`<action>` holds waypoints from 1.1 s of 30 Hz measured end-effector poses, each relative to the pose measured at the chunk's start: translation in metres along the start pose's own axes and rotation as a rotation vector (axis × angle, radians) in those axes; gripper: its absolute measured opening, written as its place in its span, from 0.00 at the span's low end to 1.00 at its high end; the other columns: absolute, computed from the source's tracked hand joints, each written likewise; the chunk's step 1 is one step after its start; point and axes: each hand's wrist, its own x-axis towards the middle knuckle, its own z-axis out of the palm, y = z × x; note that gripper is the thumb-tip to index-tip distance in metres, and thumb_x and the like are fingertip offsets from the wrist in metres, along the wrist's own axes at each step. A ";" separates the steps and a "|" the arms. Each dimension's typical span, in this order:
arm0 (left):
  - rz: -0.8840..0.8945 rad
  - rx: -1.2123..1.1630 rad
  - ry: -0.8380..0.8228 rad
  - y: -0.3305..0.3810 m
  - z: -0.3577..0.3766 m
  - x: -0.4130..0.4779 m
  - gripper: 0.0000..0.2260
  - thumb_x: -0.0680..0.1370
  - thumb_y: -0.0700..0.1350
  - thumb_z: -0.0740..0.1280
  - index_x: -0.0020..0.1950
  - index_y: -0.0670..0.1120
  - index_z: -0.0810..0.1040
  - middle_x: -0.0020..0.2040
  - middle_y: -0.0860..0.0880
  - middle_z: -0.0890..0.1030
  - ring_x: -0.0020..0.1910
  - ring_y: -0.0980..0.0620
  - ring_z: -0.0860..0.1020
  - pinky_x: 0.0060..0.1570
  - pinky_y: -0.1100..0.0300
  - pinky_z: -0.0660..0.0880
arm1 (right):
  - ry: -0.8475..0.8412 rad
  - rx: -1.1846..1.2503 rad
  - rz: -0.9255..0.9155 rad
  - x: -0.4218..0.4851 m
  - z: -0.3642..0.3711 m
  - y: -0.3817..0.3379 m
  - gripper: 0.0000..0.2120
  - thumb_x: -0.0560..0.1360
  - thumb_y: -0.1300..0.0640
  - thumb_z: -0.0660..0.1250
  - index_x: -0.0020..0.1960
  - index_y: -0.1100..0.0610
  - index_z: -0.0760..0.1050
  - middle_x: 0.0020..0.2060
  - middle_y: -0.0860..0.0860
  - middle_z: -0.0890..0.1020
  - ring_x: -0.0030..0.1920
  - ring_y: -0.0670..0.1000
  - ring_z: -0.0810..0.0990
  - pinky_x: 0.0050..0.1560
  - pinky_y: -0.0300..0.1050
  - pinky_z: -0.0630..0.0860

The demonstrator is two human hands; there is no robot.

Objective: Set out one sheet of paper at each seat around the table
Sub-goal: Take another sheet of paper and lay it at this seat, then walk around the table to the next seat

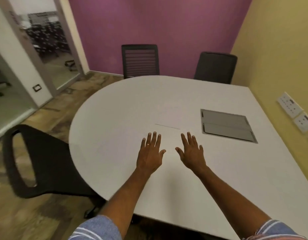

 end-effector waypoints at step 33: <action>-0.606 0.153 0.181 -0.363 -0.181 -0.201 0.30 0.85 0.55 0.51 0.82 0.45 0.46 0.83 0.44 0.50 0.82 0.44 0.47 0.80 0.43 0.50 | 0.014 0.026 -0.683 -0.010 -0.001 -0.486 0.31 0.83 0.38 0.52 0.81 0.50 0.49 0.81 0.53 0.51 0.80 0.58 0.53 0.74 0.68 0.59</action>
